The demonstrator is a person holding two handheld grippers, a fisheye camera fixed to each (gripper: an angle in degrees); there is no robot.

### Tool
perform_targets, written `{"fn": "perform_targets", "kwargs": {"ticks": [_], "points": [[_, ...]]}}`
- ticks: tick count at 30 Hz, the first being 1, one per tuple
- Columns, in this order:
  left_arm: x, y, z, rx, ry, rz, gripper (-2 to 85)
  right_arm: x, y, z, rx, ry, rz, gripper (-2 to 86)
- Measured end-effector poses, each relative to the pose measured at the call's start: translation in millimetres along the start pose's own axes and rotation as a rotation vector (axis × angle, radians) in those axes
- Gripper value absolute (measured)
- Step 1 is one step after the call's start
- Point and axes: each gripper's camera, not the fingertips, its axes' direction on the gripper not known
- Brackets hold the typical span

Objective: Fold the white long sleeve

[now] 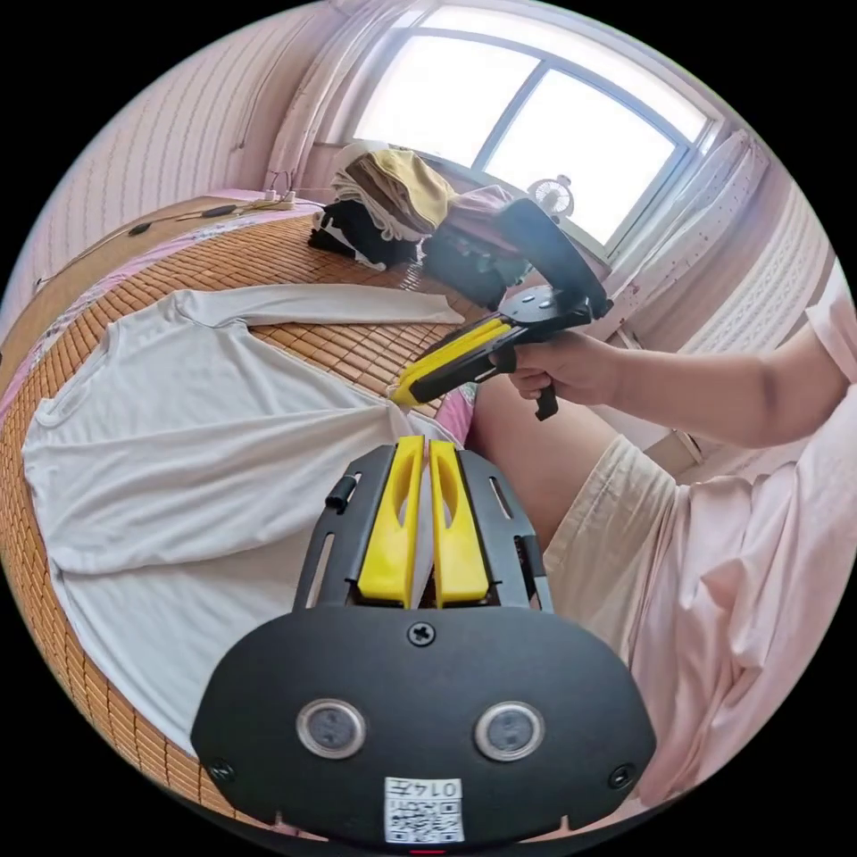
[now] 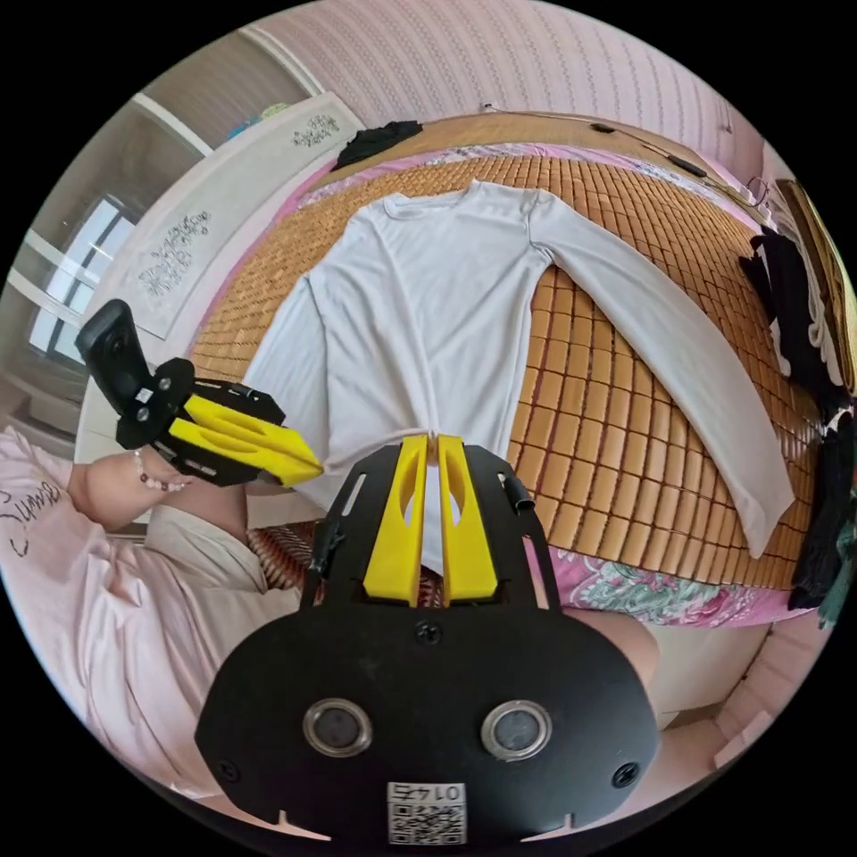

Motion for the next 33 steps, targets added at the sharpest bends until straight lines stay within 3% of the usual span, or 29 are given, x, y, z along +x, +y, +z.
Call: {"fn": "perform_targets", "kwargs": {"ticks": [4, 7, 11, 15, 21, 24, 28, 33], "points": [[-4, -9, 35, -0.077, 0.109, 0.033, 2.1, 9, 0, 7, -0.143, 0.095, -0.035, 1.4], [-16, -2, 44, -0.097, 0.105, 0.003, 2.2, 6, -11, -1, -0.142, 0.129, -0.102, 5.0], [-57, 19, 17, -0.103, -0.122, -0.131, 0.5, -2, -55, -5, -0.200, 0.124, -0.207, 8.2], [-131, 41, -29, -0.112, -0.441, -0.344, -0.2, -32, -143, -2, -0.072, 0.078, -0.390, 8.0], [-214, 38, -63, -0.044, -0.585, -0.505, 3.5, -92, -293, 39, 0.077, -0.055, -0.522, 8.1], [-241, 28, -51, -0.091, -0.596, -0.515, 6.7, -105, -356, 68, 0.046, -0.084, -0.476, 8.1], [-262, 24, -27, -0.166, -0.612, -0.501, 6.7, -116, -402, 99, -0.038, 0.043, -0.460, 4.8], [-274, 22, -8, -0.150, -0.512, -0.486, -0.1, -123, -411, 95, -0.088, 0.004, -0.533, 0.5]]}}
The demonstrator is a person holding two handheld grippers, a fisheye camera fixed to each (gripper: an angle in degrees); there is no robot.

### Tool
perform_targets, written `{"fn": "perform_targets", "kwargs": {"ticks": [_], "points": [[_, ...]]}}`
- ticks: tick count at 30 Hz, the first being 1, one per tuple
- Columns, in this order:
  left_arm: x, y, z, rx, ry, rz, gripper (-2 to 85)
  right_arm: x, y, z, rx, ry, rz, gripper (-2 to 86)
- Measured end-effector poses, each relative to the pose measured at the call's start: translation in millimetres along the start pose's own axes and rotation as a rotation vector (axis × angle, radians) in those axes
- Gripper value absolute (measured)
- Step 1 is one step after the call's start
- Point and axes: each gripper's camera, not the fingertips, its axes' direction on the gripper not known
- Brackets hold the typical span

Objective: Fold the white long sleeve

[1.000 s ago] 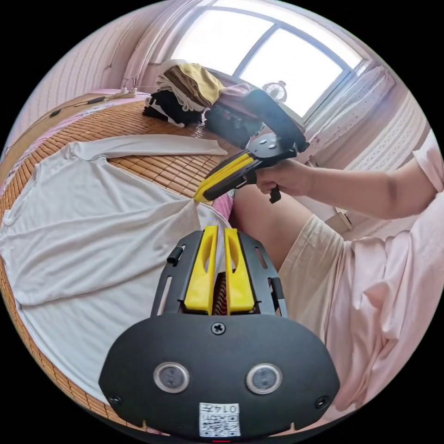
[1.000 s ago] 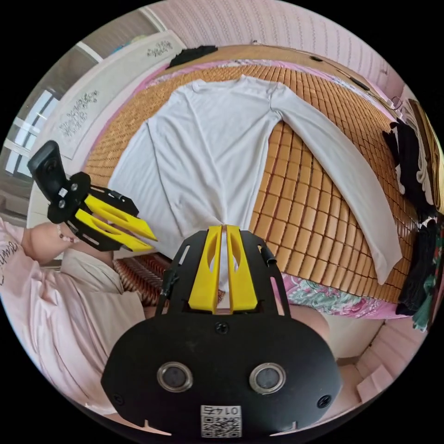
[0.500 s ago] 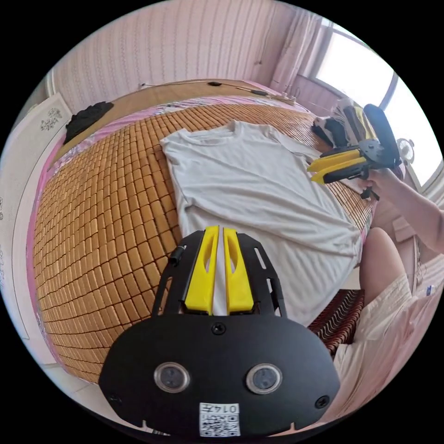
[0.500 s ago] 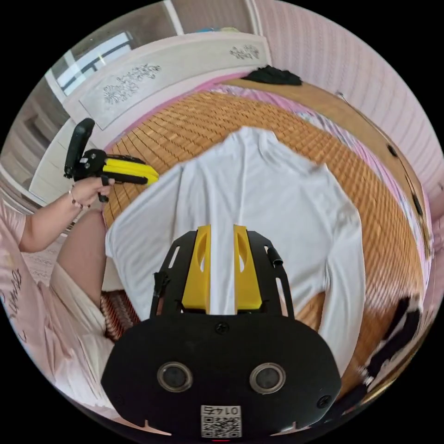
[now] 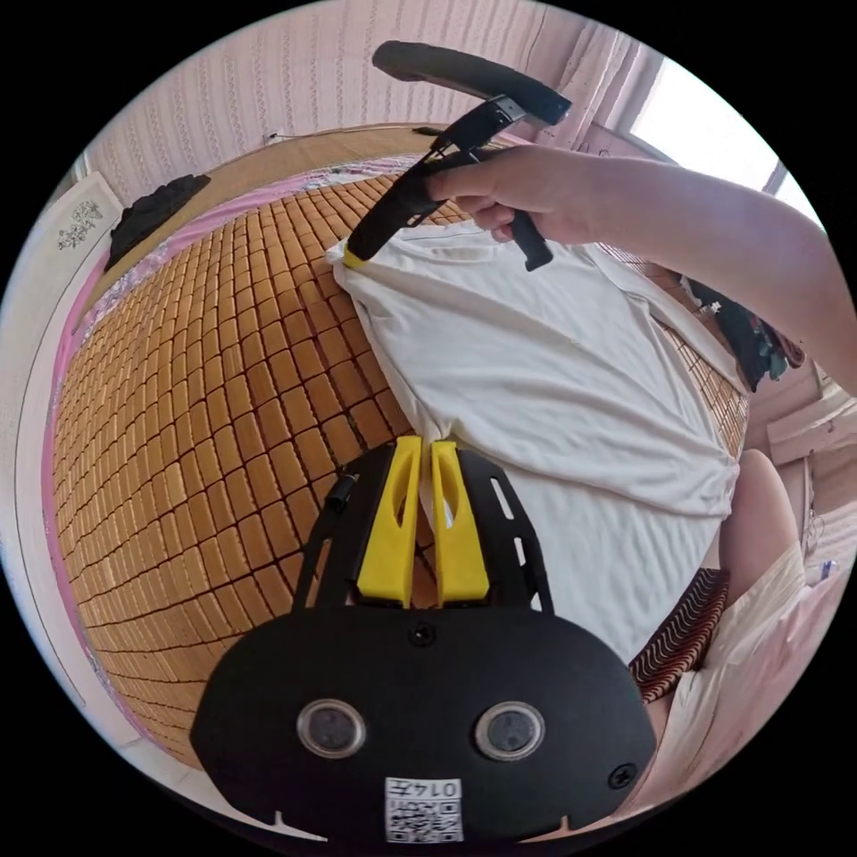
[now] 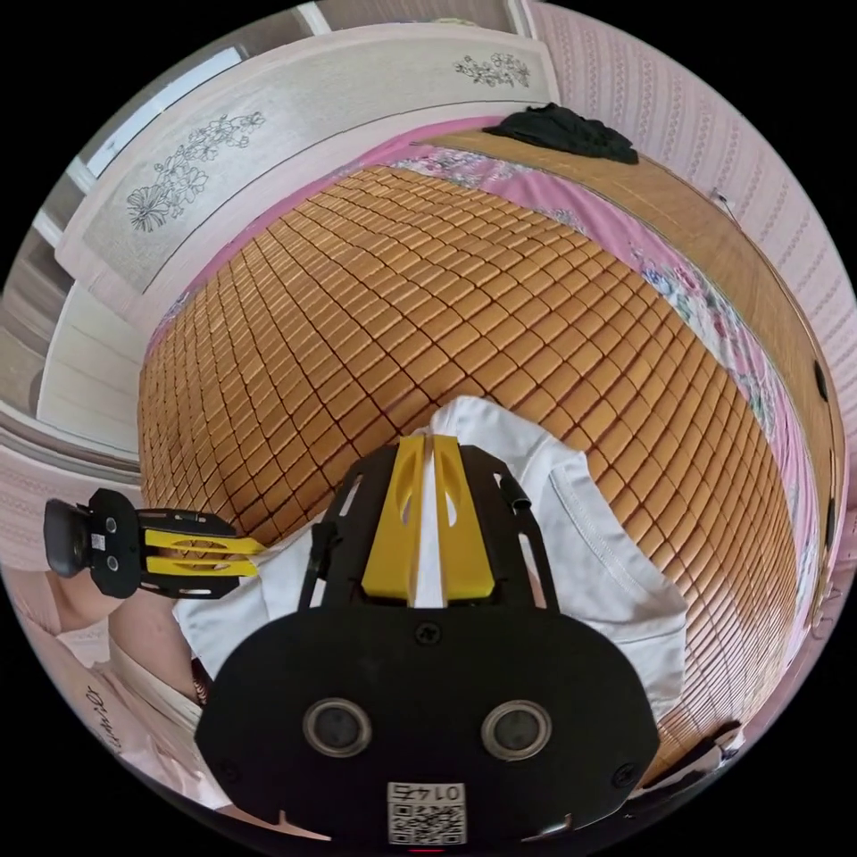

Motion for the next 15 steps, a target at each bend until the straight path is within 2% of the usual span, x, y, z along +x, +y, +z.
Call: {"fn": "perform_targets", "kwargs": {"ticks": [7, 11, 15], "points": [[6, 9, -2, 0.057, -0.052, -0.038, -0.5, 7, 1, -7, -0.036, -0.004, -0.019, 0.7], [4, 13, 14, 0.044, -0.011, -0.104, 2.4, 15, 14, -26, -0.008, 0.053, 0.021, 2.6], [13, 22, 10, 0.044, -0.049, -0.135, 4.7, 15, 87, -98, 0.238, 0.040, 0.065, 2.1]]}}
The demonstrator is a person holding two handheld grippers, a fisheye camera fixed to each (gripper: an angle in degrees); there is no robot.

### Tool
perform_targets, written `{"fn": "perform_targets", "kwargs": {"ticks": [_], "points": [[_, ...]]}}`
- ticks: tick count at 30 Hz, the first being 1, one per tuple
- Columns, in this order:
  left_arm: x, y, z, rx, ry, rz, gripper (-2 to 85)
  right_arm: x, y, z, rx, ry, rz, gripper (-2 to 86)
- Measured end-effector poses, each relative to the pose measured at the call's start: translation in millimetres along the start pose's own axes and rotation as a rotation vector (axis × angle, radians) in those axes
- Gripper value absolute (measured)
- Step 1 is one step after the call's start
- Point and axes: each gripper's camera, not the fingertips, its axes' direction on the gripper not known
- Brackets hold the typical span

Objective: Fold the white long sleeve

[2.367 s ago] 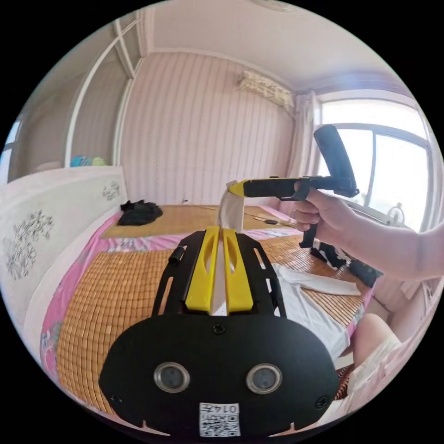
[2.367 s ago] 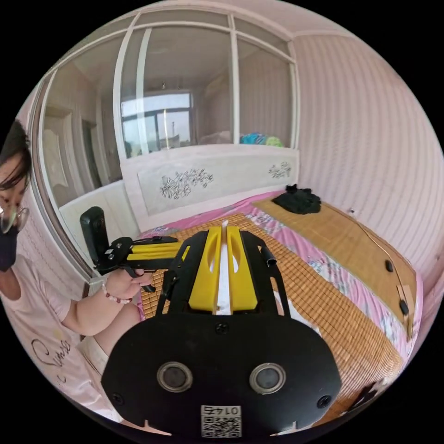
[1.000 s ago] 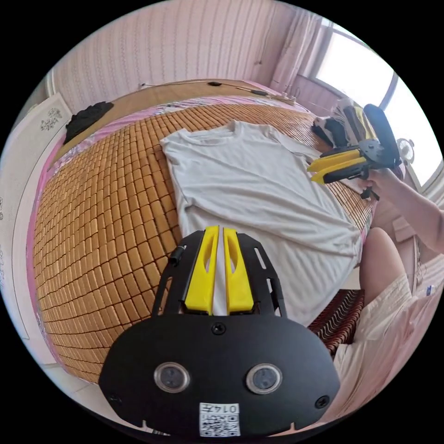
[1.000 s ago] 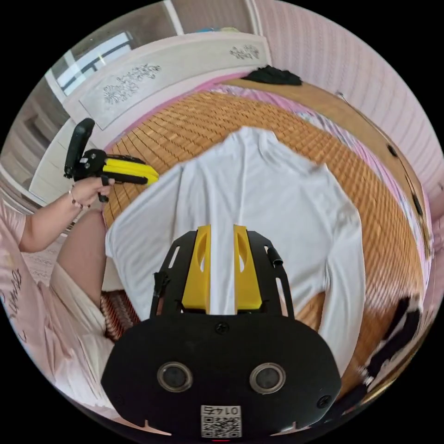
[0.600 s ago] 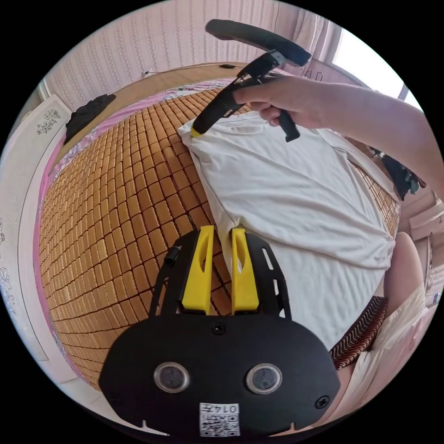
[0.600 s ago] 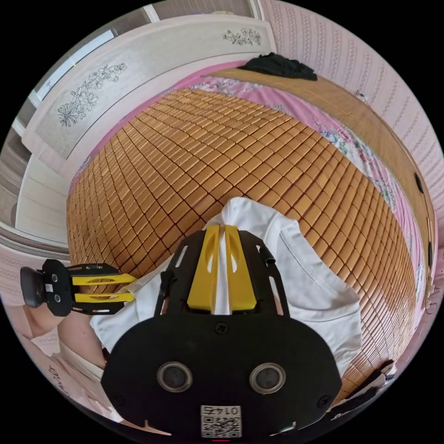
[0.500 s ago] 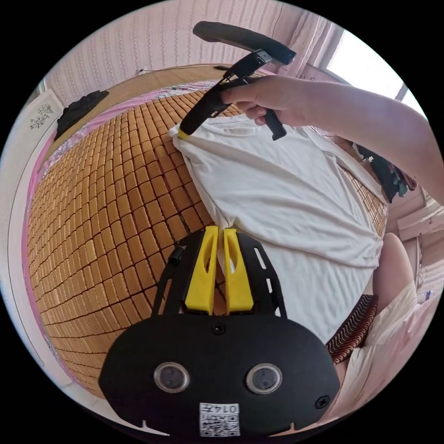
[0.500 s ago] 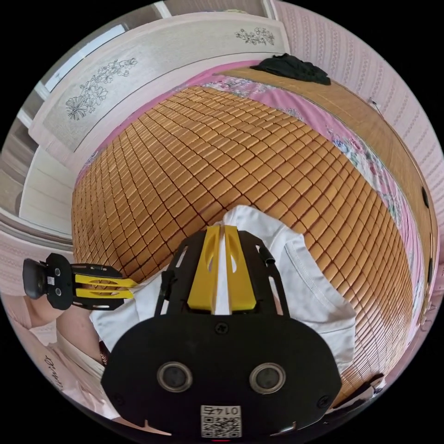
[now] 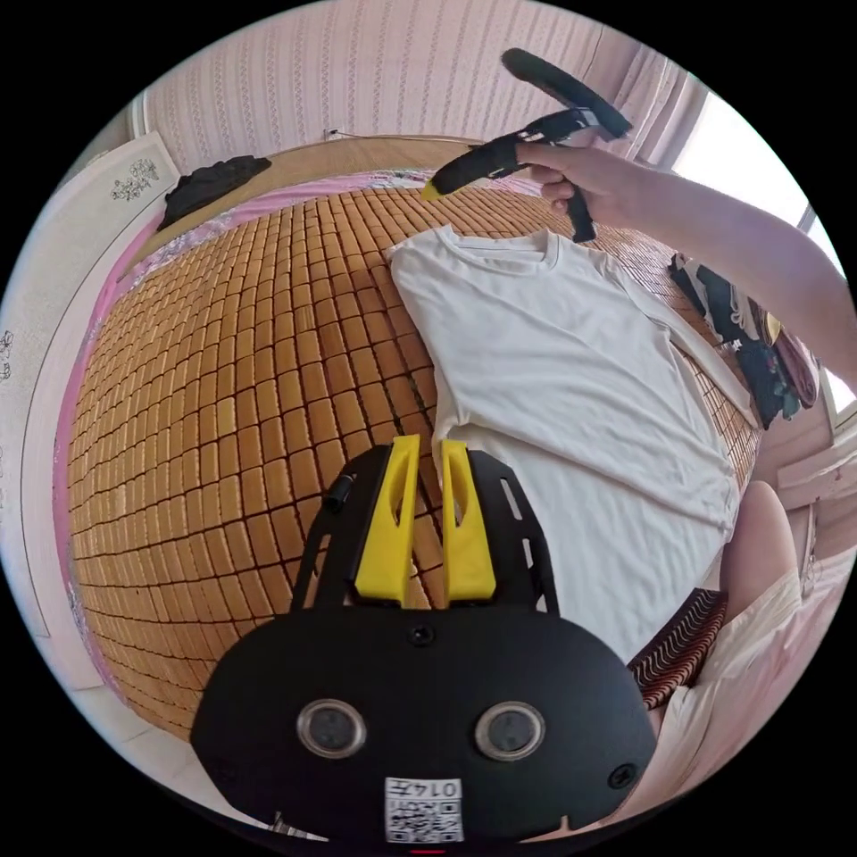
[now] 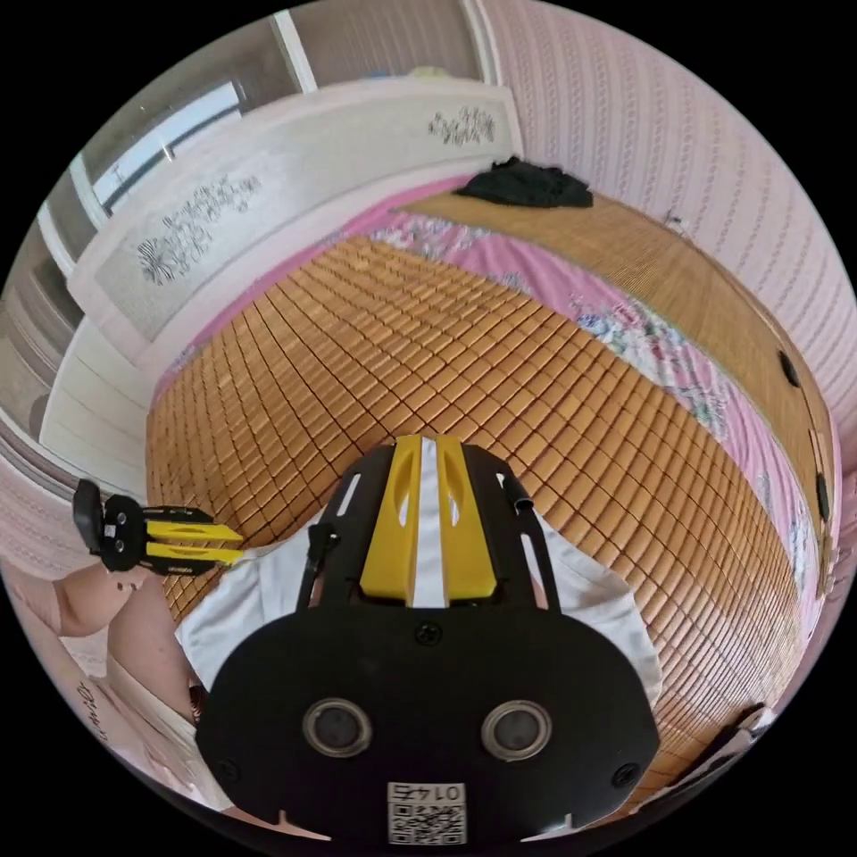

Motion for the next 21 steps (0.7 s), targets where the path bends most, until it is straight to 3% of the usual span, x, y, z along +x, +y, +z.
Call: {"fn": "perform_targets", "kwargs": {"ticks": [2, 4, 7, 10, 12, 16, 21], "points": [[7, 9, -7, 0.000, -0.022, 0.001, 4.7, -9, 51, -44, 0.091, 0.078, -0.047, 1.7], [18, 19, -16, -0.002, -0.043, 0.014, 4.6, -27, 141, -94, 0.162, 0.316, -0.067, 2.2], [47, 36, -33, 0.025, -0.050, 0.059, 3.1, -29, 272, -144, 0.177, 0.559, 0.166, 6.0], [92, 40, -44, 0.039, -0.025, 0.121, 4.6, -13, 395, -181, 0.018, 0.575, 0.435, 9.6], [138, 32, -48, 0.083, 0.087, 0.225, 7.7, -2, 462, -205, -0.012, 0.544, 0.613, 10.8], [224, 2, -45, 0.177, 0.256, 0.424, 11.3, 20, 582, -260, 0.161, 0.545, 1.021, 10.7], [372, -54, -27, 0.212, 0.202, 0.635, 11.1, 44, 655, -289, 0.359, 0.561, 1.306, 10.7]]}}
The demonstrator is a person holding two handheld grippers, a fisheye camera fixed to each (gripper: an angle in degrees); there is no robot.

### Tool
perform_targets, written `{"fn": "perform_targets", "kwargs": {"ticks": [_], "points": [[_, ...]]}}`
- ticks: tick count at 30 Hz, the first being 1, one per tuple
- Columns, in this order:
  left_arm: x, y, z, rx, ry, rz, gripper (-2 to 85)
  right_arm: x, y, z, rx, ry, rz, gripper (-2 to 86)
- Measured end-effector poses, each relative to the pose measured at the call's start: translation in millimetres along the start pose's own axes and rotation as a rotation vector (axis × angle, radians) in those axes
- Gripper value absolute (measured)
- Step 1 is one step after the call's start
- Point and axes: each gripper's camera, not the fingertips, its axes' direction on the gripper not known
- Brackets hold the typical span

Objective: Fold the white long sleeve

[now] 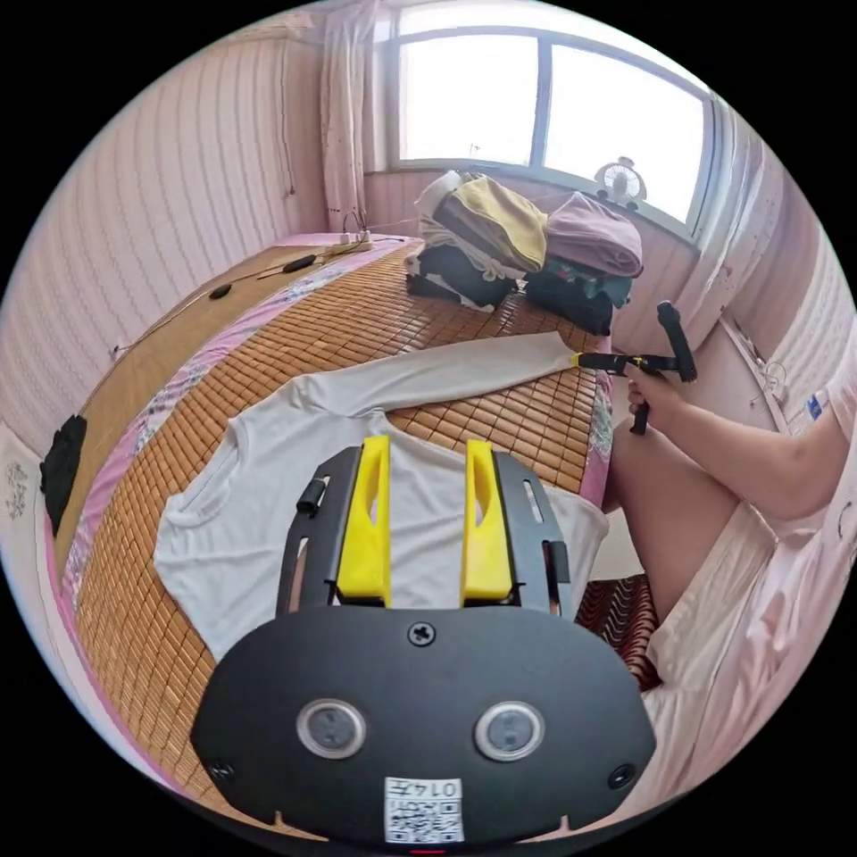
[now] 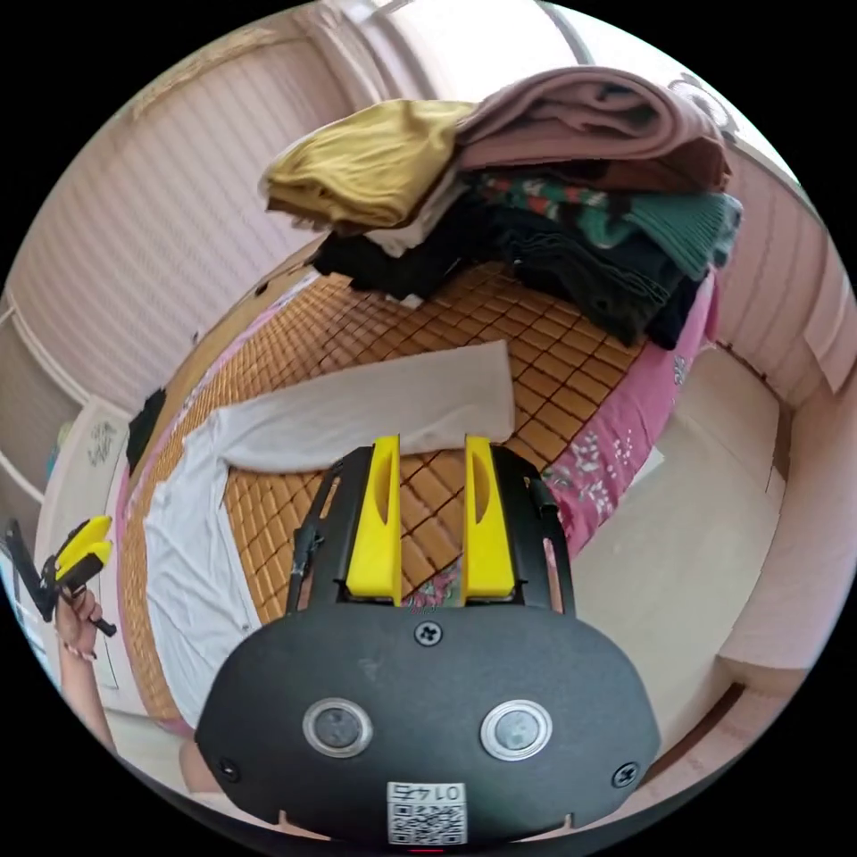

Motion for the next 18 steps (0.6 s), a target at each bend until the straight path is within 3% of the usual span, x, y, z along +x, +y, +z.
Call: {"fn": "perform_targets", "kwargs": {"ticks": [5, 10, 13, 18], "points": [[63, -92, 63, -0.014, 0.118, 0.106, 12.1, 41, -5, 8, 0.026, 0.101, -0.008, 10.7], [120, -161, 133, -0.074, 0.120, 0.185, 13.5, 71, -2, 12, 0.010, 0.127, -0.026, 5.4], [150, -199, 181, -0.169, 0.207, 0.228, 10.7, 99, -7, 5, 0.033, 0.038, 0.019, 3.2], [198, -252, 247, -0.212, 0.066, 0.335, 8.9, 133, -10, 2, 0.051, -0.061, 0.110, 1.2]]}}
